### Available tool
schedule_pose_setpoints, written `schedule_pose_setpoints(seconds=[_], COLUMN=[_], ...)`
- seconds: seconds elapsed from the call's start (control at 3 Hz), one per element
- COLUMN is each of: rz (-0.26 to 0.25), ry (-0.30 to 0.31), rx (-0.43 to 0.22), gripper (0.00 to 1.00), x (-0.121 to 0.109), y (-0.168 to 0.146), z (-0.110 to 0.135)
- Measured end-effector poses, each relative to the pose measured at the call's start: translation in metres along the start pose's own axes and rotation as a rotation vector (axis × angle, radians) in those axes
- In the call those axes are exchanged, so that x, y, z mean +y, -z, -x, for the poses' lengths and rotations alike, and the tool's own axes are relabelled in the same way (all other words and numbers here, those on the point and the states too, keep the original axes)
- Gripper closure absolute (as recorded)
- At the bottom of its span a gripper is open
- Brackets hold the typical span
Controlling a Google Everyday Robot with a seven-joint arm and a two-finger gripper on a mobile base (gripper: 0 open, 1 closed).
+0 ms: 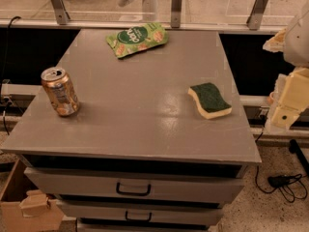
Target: Move green rice chip bag near orange can
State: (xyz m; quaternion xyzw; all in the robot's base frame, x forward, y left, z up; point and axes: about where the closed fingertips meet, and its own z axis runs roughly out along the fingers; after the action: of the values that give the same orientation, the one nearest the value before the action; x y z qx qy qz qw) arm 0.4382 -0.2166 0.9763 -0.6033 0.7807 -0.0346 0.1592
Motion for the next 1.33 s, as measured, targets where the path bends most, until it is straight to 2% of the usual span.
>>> schedule_pose_setpoints(seconds=[0.33,0.67,1.0,1.33], rz=[0.0,-0.001,-0.009,-0.028], ry=[0.0,0.003,0.041,0.068], rx=[0.0,-0.023,-0.078,-0.168], gripper=[0.0,0.0,0.0,0.0], x=[0.0,-0.01,-0.05,-0.103], y=[0.0,-0.006,-0.03,-0.061], z=[0.0,0.005,0.03,0.072])
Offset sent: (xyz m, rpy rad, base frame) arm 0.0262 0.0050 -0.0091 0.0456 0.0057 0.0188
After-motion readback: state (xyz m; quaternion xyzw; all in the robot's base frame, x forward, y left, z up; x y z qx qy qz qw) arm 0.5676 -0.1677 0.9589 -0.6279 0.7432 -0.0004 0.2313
